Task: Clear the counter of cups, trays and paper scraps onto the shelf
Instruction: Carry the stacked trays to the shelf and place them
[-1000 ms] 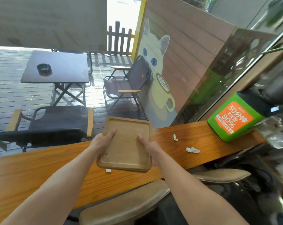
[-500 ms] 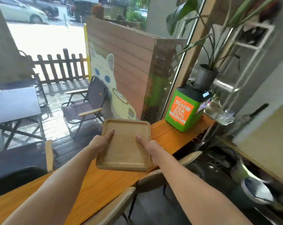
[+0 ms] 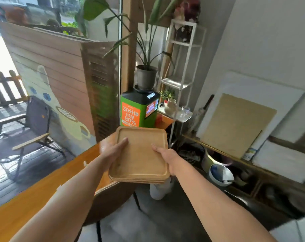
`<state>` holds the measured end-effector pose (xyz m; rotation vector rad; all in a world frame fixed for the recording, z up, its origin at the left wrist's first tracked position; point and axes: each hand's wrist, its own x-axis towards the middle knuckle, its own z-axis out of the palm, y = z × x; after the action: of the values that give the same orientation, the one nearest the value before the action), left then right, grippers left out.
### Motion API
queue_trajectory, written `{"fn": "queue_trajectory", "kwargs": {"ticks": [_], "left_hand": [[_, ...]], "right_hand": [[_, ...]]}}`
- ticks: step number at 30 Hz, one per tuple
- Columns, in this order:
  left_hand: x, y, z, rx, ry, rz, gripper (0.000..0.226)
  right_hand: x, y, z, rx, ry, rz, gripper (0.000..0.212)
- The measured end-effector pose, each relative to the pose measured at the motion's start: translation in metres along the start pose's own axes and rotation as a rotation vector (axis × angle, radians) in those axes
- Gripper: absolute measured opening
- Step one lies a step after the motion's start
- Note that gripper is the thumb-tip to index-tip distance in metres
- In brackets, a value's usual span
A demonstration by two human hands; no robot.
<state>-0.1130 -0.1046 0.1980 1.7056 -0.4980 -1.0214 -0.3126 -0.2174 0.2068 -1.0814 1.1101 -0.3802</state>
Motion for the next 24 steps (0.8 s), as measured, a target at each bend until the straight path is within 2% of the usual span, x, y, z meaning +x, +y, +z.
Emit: {"fn": "queue_trajectory", "kwargs": {"ticks": [4,8,13,17,24], "left_hand": [[0.009,0.009,0.075,0.052,-0.118,-0.090,0.078],[0.016,0.022,0.158,0.142,-0.203,-0.104,0.084],[0.017,0.024,0.238,0.187,-0.323,-0.114,0.075],[0.030,0.029,0.280,0.227,-0.383,-0.130,0.079],[0.077,0.033,0.349,0.313,-0.484,-0.180,0.083]], "right_hand": [[-0.009,0.007,-0.072,0.030,0.119,0.047,0.055],[-0.022,0.014,-0.146,0.081,0.247,0.074,0.053],[-0.033,0.020,-0.217,0.126,0.373,0.128,0.063],[-0.031,0.024,-0.251,0.191,0.423,0.145,0.069],[-0.002,0.023,-0.300,0.270,0.481,0.235,0.049]]}}
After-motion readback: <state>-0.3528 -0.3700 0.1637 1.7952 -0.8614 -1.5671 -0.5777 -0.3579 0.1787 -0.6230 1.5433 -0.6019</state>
